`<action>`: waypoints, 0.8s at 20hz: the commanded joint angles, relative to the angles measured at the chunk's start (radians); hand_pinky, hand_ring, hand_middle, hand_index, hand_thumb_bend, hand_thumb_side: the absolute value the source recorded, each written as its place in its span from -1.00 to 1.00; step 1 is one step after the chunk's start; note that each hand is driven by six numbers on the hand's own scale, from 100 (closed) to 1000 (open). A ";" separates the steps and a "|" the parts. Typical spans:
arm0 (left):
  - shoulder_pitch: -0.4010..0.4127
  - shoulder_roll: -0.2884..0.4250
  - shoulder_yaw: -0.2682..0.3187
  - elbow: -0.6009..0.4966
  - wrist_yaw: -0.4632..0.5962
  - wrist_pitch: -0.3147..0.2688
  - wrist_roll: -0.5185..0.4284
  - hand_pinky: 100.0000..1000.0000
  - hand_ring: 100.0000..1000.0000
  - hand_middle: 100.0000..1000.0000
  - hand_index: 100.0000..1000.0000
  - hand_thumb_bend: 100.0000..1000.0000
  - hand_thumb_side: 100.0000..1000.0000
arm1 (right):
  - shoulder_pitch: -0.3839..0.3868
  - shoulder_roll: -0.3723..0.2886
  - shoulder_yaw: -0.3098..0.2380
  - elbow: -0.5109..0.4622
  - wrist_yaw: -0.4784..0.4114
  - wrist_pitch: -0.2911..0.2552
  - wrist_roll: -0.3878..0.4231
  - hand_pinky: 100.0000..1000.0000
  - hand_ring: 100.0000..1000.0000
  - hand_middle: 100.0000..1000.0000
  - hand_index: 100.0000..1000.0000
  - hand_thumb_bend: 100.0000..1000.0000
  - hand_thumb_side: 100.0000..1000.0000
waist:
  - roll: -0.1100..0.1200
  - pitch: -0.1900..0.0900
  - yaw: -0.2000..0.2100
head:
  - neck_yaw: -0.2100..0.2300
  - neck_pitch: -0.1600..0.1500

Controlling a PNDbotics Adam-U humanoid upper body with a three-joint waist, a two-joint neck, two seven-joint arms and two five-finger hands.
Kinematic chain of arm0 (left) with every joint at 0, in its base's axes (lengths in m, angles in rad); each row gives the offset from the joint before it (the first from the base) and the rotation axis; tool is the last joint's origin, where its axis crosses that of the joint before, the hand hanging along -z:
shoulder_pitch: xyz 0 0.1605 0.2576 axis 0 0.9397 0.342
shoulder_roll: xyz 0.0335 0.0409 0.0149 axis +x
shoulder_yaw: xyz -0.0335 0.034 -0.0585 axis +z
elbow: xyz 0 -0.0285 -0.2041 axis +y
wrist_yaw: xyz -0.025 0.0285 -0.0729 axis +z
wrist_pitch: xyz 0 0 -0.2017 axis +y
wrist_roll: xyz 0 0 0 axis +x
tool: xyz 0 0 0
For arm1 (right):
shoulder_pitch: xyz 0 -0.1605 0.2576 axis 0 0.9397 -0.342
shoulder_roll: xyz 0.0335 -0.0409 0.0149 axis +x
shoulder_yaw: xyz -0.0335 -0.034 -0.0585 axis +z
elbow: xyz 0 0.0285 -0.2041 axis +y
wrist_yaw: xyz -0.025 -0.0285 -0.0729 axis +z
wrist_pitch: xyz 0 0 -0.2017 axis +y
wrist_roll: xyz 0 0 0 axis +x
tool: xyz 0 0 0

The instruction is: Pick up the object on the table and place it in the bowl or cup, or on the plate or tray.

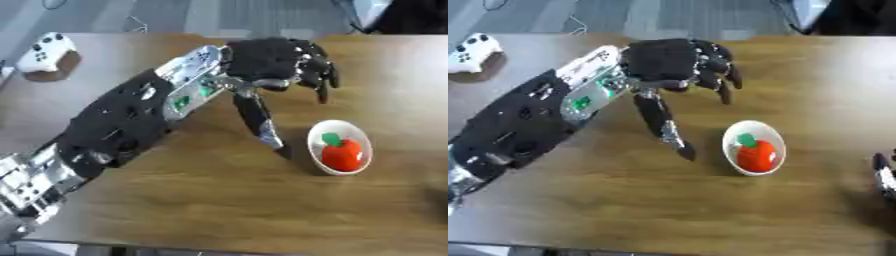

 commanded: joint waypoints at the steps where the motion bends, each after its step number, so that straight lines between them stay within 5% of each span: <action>1: 0.021 0.057 0.016 -0.058 0.155 0.068 -0.035 0.87 0.48 0.39 0.30 0.31 0.28 | -0.006 -0.003 0.006 -0.063 -0.015 0.006 0.016 -0.81 -0.20 0.07 0.35 -0.14 -0.09 | -0.007 -0.026 0.028 | -0.025 0.003; 9: 0.118 0.112 0.046 -0.134 0.352 0.171 -0.079 1.00 0.52 0.34 0.26 0.40 0.30 | -0.008 -0.002 0.038 -0.128 -0.035 0.020 0.053 -0.79 -0.19 0.08 0.35 -0.14 -0.06 | -0.001 -0.046 0.158 | -0.040 0.007; 16: 0.281 0.181 0.116 -0.209 0.453 0.247 -0.001 1.00 0.55 0.28 0.24 0.51 0.31 | -0.029 0.000 0.087 -0.161 -0.097 0.018 0.106 -0.77 -0.19 0.08 0.34 -0.15 -0.06 | -0.010 -0.039 0.204 | -0.046 0.002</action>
